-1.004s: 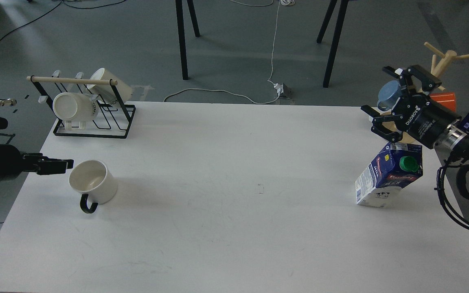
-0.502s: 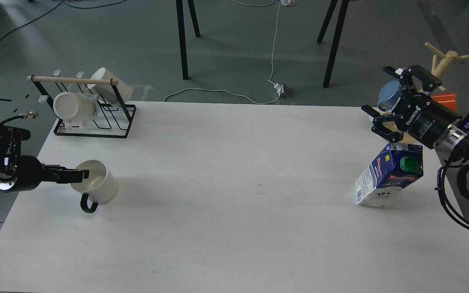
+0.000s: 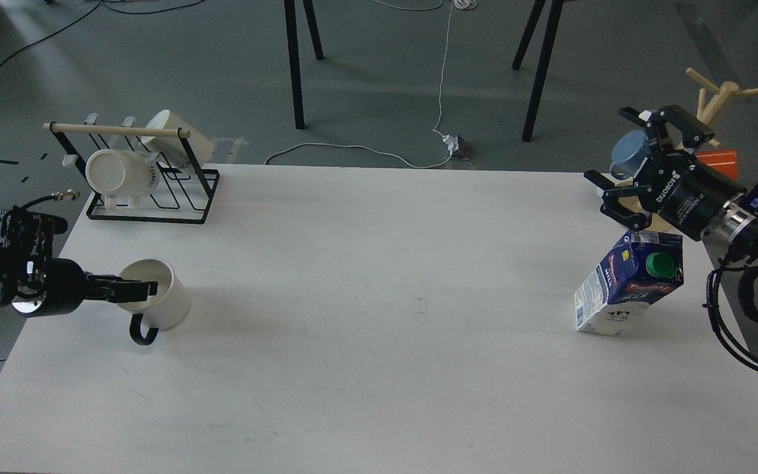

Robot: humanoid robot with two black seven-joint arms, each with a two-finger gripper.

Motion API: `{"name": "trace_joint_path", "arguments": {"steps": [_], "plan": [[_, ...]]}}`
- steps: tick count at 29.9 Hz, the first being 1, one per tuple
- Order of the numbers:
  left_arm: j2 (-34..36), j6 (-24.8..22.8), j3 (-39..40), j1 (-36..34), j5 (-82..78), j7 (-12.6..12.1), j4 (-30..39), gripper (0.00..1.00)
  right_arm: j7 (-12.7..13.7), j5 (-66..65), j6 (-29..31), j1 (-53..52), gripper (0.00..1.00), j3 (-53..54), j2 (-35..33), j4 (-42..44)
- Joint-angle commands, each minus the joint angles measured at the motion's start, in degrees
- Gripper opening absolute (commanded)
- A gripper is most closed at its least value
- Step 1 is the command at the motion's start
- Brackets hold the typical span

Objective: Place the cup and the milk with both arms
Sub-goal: 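Grasp the rim of the white mug with the left gripper, then carry the white mug to the table center and release it upright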

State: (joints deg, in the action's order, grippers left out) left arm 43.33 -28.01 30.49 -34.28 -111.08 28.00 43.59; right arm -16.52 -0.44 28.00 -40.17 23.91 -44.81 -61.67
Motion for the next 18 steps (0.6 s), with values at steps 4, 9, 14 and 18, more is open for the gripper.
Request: {"name": "trace_joint_path", "arguments": {"steps": [4,9,14,18], "plan": [[-0.1,0.0,0.0,0.0,-0.1,0.0,0.0,0.57,0.0,0.0,0.0,0.1,1.00,0.0,-0.1,0.0],[-0.1,0.0,-1.0,0.0,-1.8,0.0,0.0,0.28,0.0,0.0,0.0,0.1,1.00,-0.1,-0.1,0.0],[-0.1,0.0,-2.2,-0.8,-1.8,0.0,0.1,0.05,0.0,0.0,0.0,0.4,1.00,0.1,-0.1,0.0],[0.1,0.1,-2.7,-1.2,-1.9,0.0,0.1,0.04,0.0,0.0,0.0,0.4,1.00,0.2,-0.1,0.0]]}}
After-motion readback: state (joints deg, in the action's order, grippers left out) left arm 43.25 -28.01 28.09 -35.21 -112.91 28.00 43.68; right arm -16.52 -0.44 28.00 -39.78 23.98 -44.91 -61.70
